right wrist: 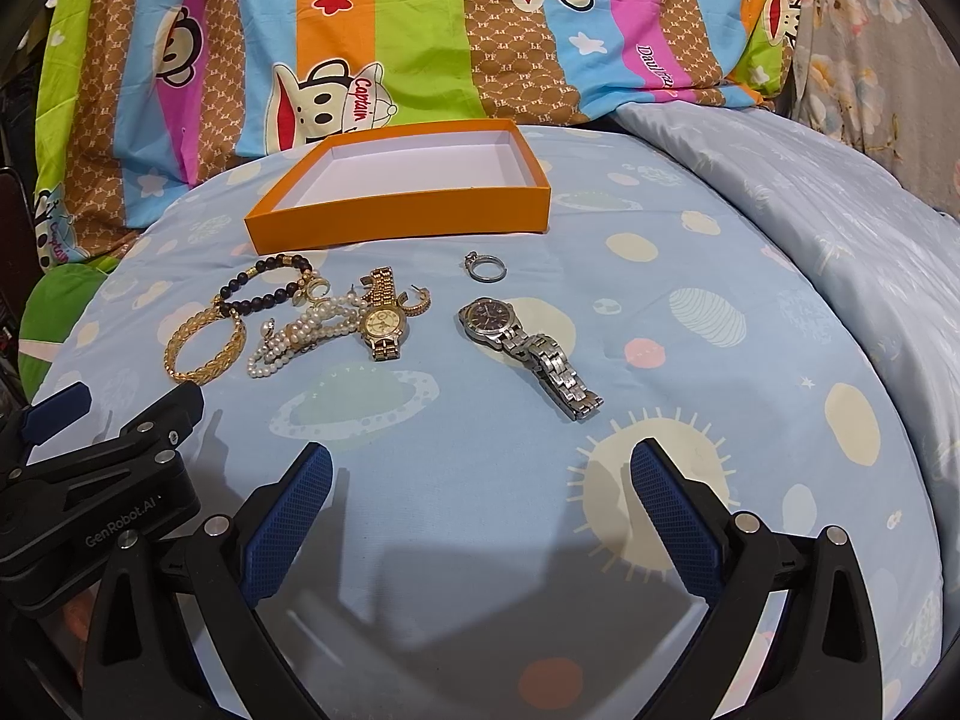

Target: Organize jewelry

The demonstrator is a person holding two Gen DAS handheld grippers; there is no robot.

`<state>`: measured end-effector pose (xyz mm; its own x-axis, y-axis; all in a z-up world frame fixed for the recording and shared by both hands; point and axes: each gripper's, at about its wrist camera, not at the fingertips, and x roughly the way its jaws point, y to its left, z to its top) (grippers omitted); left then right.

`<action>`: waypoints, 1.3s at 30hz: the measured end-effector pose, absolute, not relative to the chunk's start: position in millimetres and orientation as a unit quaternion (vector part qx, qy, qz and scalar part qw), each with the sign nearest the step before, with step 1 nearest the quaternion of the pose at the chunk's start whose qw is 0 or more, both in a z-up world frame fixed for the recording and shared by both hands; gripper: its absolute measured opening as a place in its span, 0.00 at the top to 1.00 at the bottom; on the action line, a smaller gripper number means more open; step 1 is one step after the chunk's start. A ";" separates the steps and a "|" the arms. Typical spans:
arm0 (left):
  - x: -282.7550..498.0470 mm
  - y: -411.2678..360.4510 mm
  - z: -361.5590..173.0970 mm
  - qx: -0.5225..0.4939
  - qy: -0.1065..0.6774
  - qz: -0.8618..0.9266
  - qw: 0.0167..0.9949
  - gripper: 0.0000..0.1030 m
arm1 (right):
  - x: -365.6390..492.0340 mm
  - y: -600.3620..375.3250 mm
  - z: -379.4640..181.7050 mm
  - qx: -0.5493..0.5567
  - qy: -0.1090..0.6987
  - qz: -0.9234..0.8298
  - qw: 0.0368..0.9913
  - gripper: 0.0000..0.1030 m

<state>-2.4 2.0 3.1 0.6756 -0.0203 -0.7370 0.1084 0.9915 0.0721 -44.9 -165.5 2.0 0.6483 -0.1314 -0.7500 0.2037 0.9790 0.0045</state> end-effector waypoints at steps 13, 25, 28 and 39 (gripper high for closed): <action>8.2 28.6 6.4 0.005 0.399 -0.052 0.915 0.07 | -27.9 -178.0 7.0 0.027 0.402 -0.071 0.913 0.08; 24.2 20.8 2.6 0.018 0.412 -0.076 0.908 0.06 | 15.2 -202.2 -3.1 0.061 0.427 -0.036 0.901 0.40; 28.6 16.9 -0.7 0.022 0.423 -0.080 0.902 0.06 | 20.1 -205.3 -3.8 0.066 0.429 -0.033 0.900 0.47; 36.3 11.9 -6.4 0.023 0.441 -0.087 0.893 0.06 | 27.1 -203.1 -5.7 0.063 0.434 -0.025 0.898 0.77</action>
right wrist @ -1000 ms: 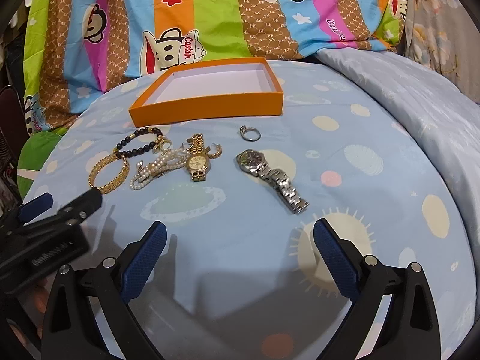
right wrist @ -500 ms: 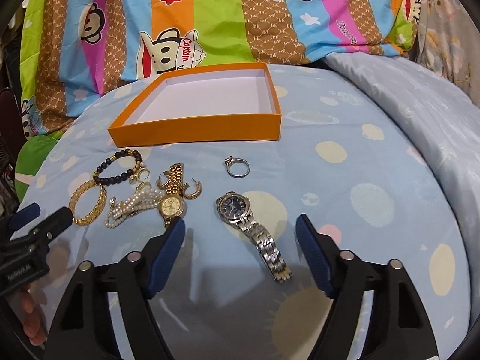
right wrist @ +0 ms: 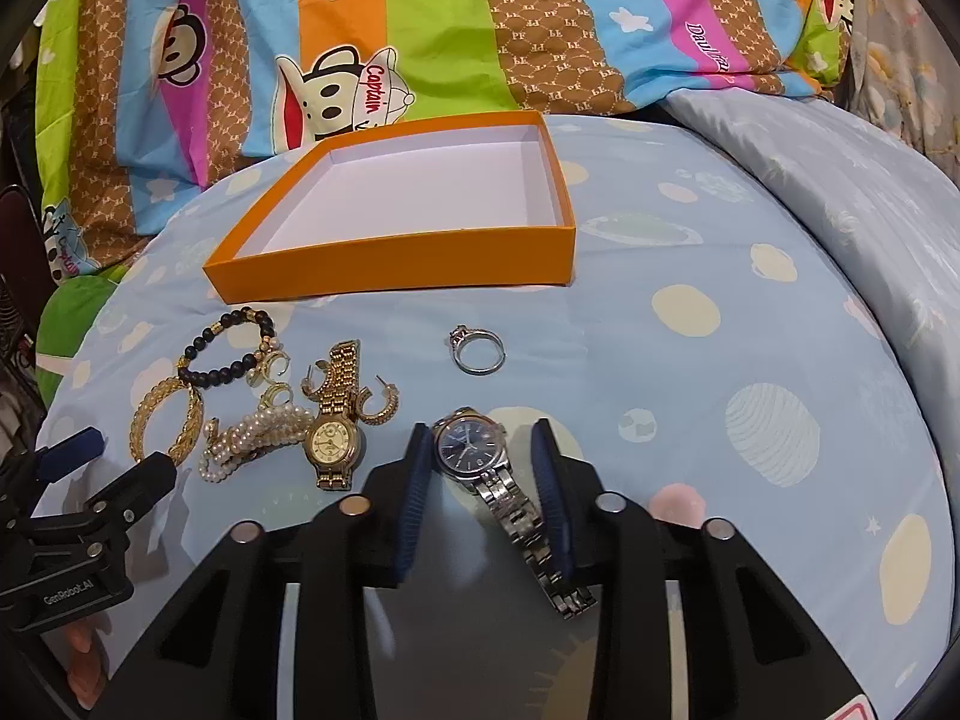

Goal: Organize jewelry
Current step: 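Grasp the silver watch with the right tool while the left tool grasps the gold bangle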

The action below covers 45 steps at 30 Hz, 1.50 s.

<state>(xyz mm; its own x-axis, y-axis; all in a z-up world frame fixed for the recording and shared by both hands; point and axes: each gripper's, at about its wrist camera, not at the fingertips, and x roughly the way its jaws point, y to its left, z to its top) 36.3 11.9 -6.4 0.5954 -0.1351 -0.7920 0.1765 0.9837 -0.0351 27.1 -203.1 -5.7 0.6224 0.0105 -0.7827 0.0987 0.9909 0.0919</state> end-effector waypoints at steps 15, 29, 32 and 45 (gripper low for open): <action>38.9 12.7 -8.3 0.025 0.447 -0.075 0.891 0.06 | 12.9 -200.9 -2.0 0.076 0.424 -0.027 0.902 0.77; 48.0 7.9 -10.5 0.032 0.455 -0.076 0.887 0.07 | 3.3 -198.1 -2.2 0.079 0.423 -0.026 0.902 0.77; 53.2 5.5 -10.0 0.030 0.453 -0.078 0.888 0.10 | 2.9 -198.8 -2.8 0.082 0.423 -0.025 0.902 0.77; 48.0 -9.3 -4.9 0.050 0.440 -0.102 0.891 0.45 | 0.8 -198.4 0.0 0.084 0.420 -0.023 0.903 0.77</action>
